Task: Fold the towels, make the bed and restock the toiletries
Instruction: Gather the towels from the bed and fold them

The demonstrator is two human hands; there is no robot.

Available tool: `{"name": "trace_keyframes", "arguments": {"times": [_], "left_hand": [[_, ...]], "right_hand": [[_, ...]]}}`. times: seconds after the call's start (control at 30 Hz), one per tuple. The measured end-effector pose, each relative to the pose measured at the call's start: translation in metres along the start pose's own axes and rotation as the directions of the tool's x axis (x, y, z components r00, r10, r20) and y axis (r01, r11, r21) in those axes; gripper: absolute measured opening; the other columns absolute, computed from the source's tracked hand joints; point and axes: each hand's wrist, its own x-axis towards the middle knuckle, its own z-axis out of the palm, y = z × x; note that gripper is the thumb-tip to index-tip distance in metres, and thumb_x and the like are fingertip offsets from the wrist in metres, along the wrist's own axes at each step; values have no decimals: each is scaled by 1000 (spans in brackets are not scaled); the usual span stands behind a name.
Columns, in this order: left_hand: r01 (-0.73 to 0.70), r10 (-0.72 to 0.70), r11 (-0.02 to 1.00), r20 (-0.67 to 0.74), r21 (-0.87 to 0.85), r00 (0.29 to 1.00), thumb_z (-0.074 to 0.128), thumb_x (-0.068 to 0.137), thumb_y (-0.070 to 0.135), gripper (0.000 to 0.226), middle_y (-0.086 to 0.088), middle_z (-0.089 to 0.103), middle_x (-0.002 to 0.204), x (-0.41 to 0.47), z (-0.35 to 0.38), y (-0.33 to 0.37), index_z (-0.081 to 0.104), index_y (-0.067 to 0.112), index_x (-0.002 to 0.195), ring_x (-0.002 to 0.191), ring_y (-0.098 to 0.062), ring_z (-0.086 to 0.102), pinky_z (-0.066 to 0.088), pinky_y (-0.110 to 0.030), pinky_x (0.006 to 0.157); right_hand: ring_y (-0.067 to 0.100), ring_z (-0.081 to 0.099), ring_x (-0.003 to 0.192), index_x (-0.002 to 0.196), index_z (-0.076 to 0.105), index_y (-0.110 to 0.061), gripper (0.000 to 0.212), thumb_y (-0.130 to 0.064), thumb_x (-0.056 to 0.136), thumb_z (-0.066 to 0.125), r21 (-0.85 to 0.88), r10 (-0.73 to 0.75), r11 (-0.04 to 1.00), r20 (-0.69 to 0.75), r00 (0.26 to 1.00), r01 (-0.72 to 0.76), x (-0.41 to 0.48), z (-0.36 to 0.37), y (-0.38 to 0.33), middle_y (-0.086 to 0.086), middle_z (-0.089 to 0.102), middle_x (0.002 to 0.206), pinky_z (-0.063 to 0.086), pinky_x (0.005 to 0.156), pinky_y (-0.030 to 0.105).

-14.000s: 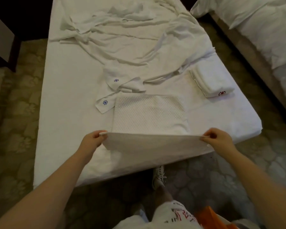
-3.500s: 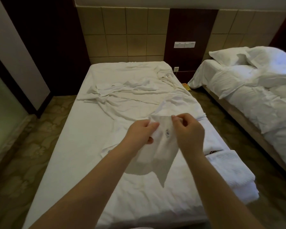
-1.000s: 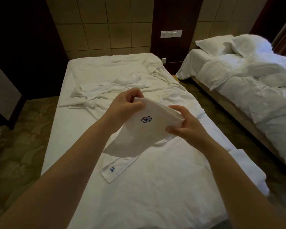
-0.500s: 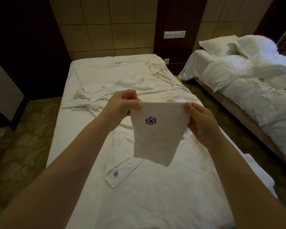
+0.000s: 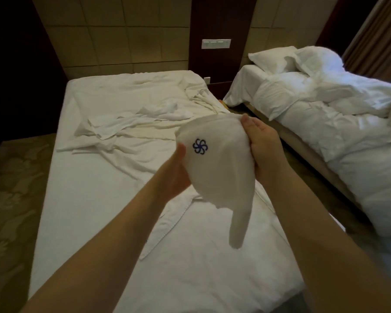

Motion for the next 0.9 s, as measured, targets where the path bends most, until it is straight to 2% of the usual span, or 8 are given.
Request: {"name": "trace_keyframes", "arguments": {"times": [0.1, 0.2, 0.3, 0.37, 0.47, 0.57, 0.77, 0.9], "left_hand": [[132, -134, 991, 104, 30, 986, 79, 63, 55, 86, -11, 62, 124, 2, 6, -24, 52, 7, 128, 116, -27, 58, 49, -41, 95], [160, -156, 981, -52, 108, 986, 83, 68, 32, 49, -8, 72, 101, 5, 19, -26, 65, 6, 106, 93, -21, 68, 56, -31, 78], [125, -96, 982, -196, 141, 976, 62, 84, 26, 31, -2, 72, 100, 11, 31, -23, 62, 15, 112, 92, -18, 68, 56, -28, 72], [94, -37, 972, -254, 217, 966, 57, 88, 30, 33, 1, 71, 104, 14, 36, -22, 60, 18, 118, 94, -15, 67, 54, -26, 71], [104, 13, 918, -292, 382, 956, 52, 95, 27, 23, 6, 70, 95, 13, 40, -24, 60, 20, 115, 85, -9, 66, 52, -21, 67], [194, 5, 885, -426, 424, 905, 50, 98, 24, 17, 7, 68, 78, 10, 35, -24, 63, 15, 103, 73, -9, 63, 49, -19, 58], [394, -215, 834, -431, 386, 877, 66, 88, 21, 43, -7, 64, 111, -8, 35, -39, 48, 12, 127, 92, -19, 65, 57, -28, 64], [373, -140, 835, -499, 405, 855, 59, 90, 8, 31, -8, 68, 92, -14, 39, -44, 59, -3, 119, 79, -19, 65, 53, -25, 60]], "right_hand": [[17, 68, 87, 121, 61, -9, 39, -38, 96, 50, 169, 150, 975, -23, 988, -144, -1, -19, -3, 3, 70, 98, 58, 75, 31], [14, 68, 60, 123, 57, -8, 40, -36, 100, 41, 379, 288, 887, -12, 958, -262, -6, -46, -1, 2, 68, 77, 53, 48, 23], [24, 72, 87, 127, 58, -16, 48, -48, 99, 35, 607, 413, 712, 45, 910, -353, -15, -71, 21, 7, 73, 102, 58, 67, 32], [29, 60, 108, 125, 62, -15, 67, -65, 91, 34, 555, 496, 689, 108, 862, -466, -29, -80, 48, 8, 65, 121, 47, 93, 36], [24, 61, 94, 115, 65, -14, 47, -51, 92, 48, 339, 574, 732, 159, 803, -591, -51, -77, 82, 6, 67, 104, 49, 85, 32], [17, 66, 84, 110, 62, -13, 19, -20, 94, 55, 278, 455, 849, 45, 889, -449, -58, -71, 93, 4, 68, 96, 54, 73, 30], [16, 66, 96, 109, 61, -24, 16, -20, 94, 56, 113, 208, 971, 36, 978, -210, -56, -65, 82, -2, 69, 105, 56, 83, 35], [21, 62, 103, 124, 57, -18, 35, -24, 90, 63, -92, 151, 984, -17, 988, -152, -53, -71, 79, 0, 66, 112, 54, 89, 40]]}}
